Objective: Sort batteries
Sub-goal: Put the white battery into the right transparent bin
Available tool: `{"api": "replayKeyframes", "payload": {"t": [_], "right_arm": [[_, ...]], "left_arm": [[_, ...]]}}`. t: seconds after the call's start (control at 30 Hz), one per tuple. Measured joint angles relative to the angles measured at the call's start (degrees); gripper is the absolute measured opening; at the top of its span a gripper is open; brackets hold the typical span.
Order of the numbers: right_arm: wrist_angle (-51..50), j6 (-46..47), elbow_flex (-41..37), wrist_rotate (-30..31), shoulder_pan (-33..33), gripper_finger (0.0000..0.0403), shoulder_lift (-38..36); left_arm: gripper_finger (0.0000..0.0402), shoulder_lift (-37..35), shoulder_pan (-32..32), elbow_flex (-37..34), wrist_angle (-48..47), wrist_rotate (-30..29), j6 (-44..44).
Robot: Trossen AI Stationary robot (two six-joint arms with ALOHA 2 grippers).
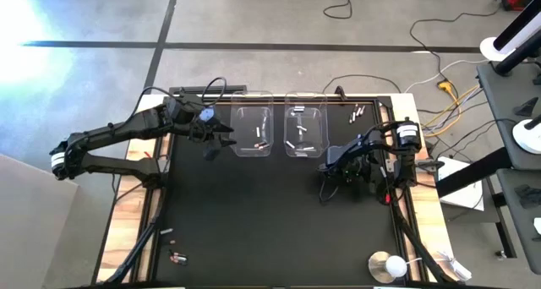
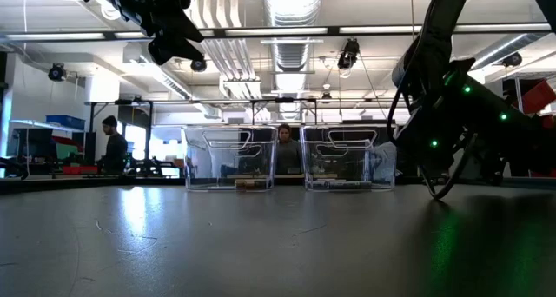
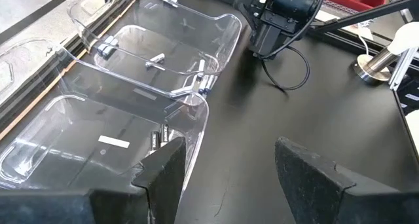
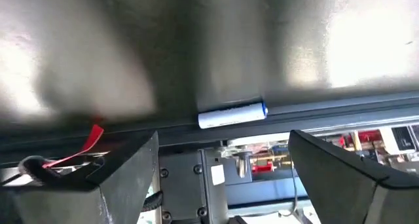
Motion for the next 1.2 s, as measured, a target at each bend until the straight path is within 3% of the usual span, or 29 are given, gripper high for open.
{"api": "replayKeyframes", "payload": {"t": [0.27,0.6,0.87,1.1,1.2], "right_arm": [[1.7,8.1,-1.3,-7.2,-0.1,0.0334,2.2],[3.5,34.6,-2.9,-7.3,0.0,0.0292,-4.0],[5.0,50.4,-5.4,-5.2,-0.4,0.0182,-6.4],[5.0,55.0,-6.9,-1.9,-2.9,0.0041,-5.8],[5.0,57.5,-6.9,0.3,-4.2,0.0016,-5.8]], "left_arm": [[0.0213,0.0,-0.5,0.0,-0.3,0.0,0.0],[0.0213,0.0,-0.6,0.0,-0.4,1.1,0.2],[0.0213,0.0,-0.6,0.0,-0.2,1.2,0.2],[0.0213,0.0,-0.6,0.0,0.1,1.4,0.2],[0.0213,0.0,-0.6,0.0,0.1,1.6,-0.1]]}}
